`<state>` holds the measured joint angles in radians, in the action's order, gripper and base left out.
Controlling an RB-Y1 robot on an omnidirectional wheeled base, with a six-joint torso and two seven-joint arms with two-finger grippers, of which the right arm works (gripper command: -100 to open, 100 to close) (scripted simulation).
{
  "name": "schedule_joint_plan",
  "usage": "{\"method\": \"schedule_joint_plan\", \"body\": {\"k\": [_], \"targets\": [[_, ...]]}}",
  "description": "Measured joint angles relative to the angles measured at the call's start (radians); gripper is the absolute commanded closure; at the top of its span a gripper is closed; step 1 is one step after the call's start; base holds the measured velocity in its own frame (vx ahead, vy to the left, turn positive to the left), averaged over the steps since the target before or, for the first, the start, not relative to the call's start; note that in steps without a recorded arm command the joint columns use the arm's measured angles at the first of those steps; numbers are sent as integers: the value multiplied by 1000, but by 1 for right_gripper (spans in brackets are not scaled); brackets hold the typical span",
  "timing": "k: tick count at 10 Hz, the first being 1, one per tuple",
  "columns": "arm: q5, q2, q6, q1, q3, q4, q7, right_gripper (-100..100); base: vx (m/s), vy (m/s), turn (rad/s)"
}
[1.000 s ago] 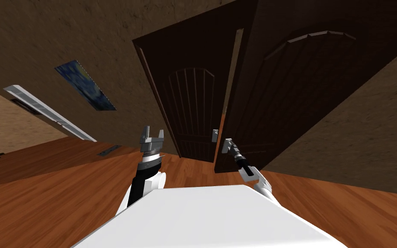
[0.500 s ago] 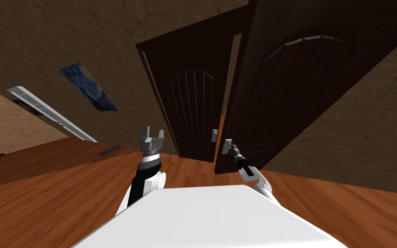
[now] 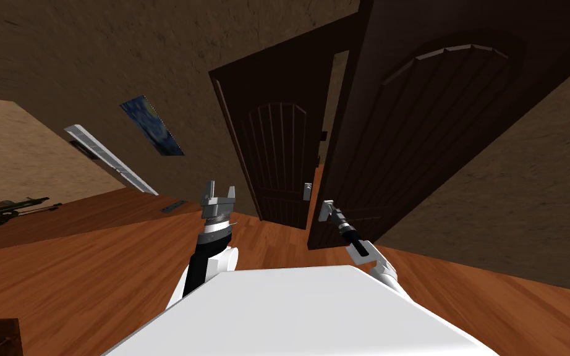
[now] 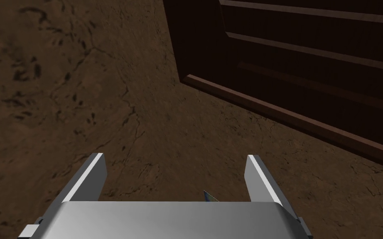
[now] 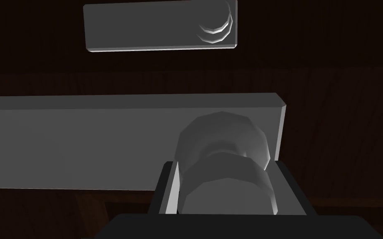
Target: Pull the door open
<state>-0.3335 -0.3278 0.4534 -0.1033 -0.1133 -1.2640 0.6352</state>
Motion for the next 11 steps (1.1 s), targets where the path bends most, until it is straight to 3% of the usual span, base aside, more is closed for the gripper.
{"method": "schedule_joint_plan", "body": {"k": [5, 7, 11], "targets": [[-26, -62, 61, -57, 51, -27, 82, 100, -183, -101, 102], [-30, -71, 77, -68, 54, -26, 94, 100, -187, -87, 138], [-52, -115, 162, -113, 56, -38, 147, 100, -213, -121, 121]]}}
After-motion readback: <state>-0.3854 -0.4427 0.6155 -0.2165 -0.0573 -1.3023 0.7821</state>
